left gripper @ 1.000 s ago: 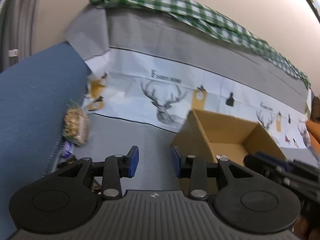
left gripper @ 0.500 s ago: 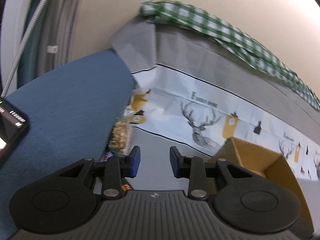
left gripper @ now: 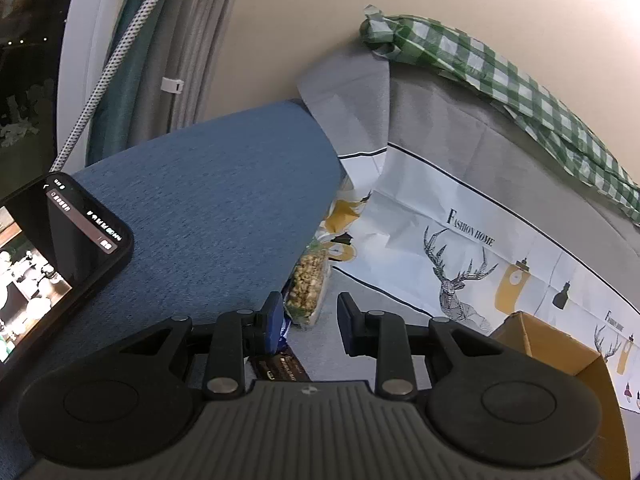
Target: Organize snacks
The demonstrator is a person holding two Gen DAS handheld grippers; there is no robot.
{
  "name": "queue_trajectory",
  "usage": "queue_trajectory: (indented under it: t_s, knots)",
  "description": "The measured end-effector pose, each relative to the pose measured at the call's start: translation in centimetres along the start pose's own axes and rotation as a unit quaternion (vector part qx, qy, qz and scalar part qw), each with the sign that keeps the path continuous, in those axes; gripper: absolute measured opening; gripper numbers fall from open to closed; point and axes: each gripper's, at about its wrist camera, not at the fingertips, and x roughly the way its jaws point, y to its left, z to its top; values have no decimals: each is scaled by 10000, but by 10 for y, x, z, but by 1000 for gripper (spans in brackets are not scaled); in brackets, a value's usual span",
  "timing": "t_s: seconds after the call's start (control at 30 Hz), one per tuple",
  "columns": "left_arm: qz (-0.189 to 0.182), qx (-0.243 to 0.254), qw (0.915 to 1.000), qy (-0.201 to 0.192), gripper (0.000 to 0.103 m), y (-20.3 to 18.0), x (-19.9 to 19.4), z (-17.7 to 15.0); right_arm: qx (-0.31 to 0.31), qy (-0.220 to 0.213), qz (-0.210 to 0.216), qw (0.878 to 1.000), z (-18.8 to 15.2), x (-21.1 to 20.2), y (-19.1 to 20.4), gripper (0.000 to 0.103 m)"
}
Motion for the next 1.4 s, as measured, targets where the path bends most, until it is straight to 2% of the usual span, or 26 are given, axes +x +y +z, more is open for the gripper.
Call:
queue_trajectory:
  t_s: [0.13,0.3,0.4,0.43,0.47,0.5,0.7,0.83,0.9,1.0,1.07,1.13,1.27,1.33,1.4]
  knots:
    - [36,-16,10000,41,33,3,3,1,-13,238,36,9997,-2,27,0,73]
    - [68,-33,9999,73,33,4,6,1,-170,628,12,9979,-9,52,4,74]
    - [53,-33,9999,98,33,3,7,2,-392,817,-142,9958,-18,60,7,68]
    - [58,-38,9999,95,33,3,8,2,-515,778,-179,9955,-20,59,10,61]
    - [58,-44,9999,90,33,3,8,2,-586,759,-161,9953,-19,57,12,49]
    - [57,-56,9999,93,33,3,8,2,-673,750,-121,9948,-20,55,15,42]
    - [-41,-89,9997,222,33,5,11,5,-1009,720,-208,9921,-31,35,17,41]
    - [-389,-60,9959,814,33,13,24,3,-1158,873,-458,9884,-39,15,8,41]
    - [-506,100,9931,1054,33,13,28,-1,-1013,1023,-588,9878,-44,2,-1,41]
    - [-716,425,9859,1449,34,9,32,-11,-673,1128,-637,9893,-52,-21,-15,41]
    - [-748,738,9778,1813,41,3,38,-23,-472,1131,-594,9907,-61,-38,-22,41]
    - [-600,1054,9709,2067,53,-3,42,-35,-276,1179,-474,9915,-72,-55,-27,41]
    - [-315,1955,9545,2229,63,-23,42,-57,-169,1178,-347,9923,-92,-85,-23,41]
    - [-45,2484,9423,2244,63,-32,41,-71,-127,1252,-346,9914,-94,-92,-20,41]
    - [46,2891,9284,2334,63,-42,43,-77,-35,1251,-305,9917,-94,-97,-20,41]
